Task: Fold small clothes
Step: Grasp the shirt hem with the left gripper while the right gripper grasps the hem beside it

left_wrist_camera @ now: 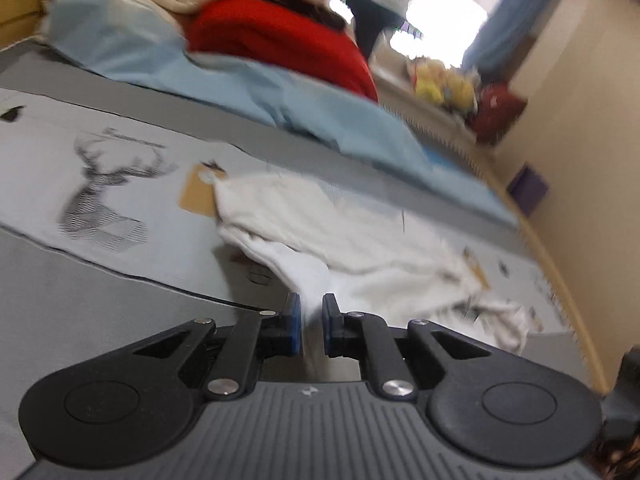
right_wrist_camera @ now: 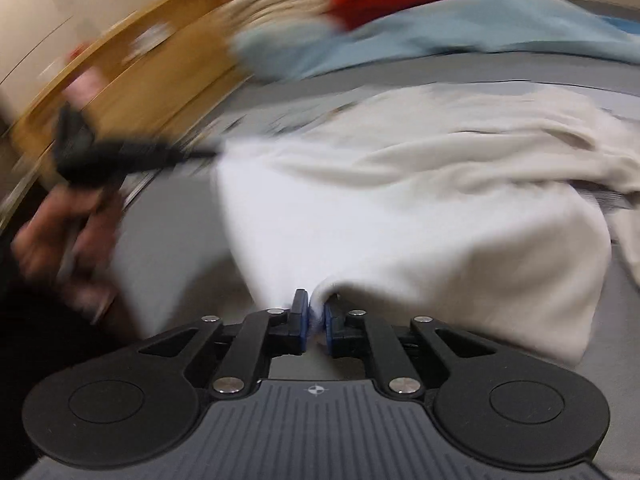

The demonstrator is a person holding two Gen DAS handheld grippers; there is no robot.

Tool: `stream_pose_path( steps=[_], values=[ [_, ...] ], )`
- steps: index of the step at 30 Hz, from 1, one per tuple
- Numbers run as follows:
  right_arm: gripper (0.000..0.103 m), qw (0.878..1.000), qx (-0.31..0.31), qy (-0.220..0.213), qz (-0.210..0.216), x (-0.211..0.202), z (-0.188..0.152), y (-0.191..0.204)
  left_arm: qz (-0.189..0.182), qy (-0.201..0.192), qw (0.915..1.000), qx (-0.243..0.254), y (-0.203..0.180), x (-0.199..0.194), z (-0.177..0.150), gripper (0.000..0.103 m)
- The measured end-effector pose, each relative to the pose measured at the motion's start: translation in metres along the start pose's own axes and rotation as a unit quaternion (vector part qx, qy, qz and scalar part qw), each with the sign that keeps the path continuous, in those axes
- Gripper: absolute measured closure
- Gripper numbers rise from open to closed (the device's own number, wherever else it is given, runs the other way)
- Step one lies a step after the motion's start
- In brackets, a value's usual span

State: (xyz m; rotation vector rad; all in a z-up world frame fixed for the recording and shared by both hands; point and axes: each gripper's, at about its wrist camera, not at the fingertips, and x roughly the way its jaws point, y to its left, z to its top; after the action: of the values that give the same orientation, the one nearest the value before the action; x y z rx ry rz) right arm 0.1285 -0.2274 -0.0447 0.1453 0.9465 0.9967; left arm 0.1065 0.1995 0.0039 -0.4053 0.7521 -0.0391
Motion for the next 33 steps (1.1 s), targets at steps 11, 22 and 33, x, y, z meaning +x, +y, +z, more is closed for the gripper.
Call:
stream_pose_path(
  steps=[11, 22, 33],
  values=[
    [0.064, 0.945, 0.195, -0.091, -0.247, -0.053, -0.009, -0.100, 0.078, 0.196, 0.9763, -0.049, 0.028, 0.049, -0.056, 0.069],
    [0.066, 0.942, 0.160, 0.032, -0.294, 0.011, -0.016, -0.105, 0.086, 0.306, 0.9477, 0.032, 0.015, 0.091, -0.090, 0.057],
    [0.099, 0.967, 0.100, -0.037, -0.230, -0.060, -0.014, -0.071, 0.078, 0.249, 0.9625, 0.075, 0.016, 0.046, -0.072, 0.099]
  ],
)
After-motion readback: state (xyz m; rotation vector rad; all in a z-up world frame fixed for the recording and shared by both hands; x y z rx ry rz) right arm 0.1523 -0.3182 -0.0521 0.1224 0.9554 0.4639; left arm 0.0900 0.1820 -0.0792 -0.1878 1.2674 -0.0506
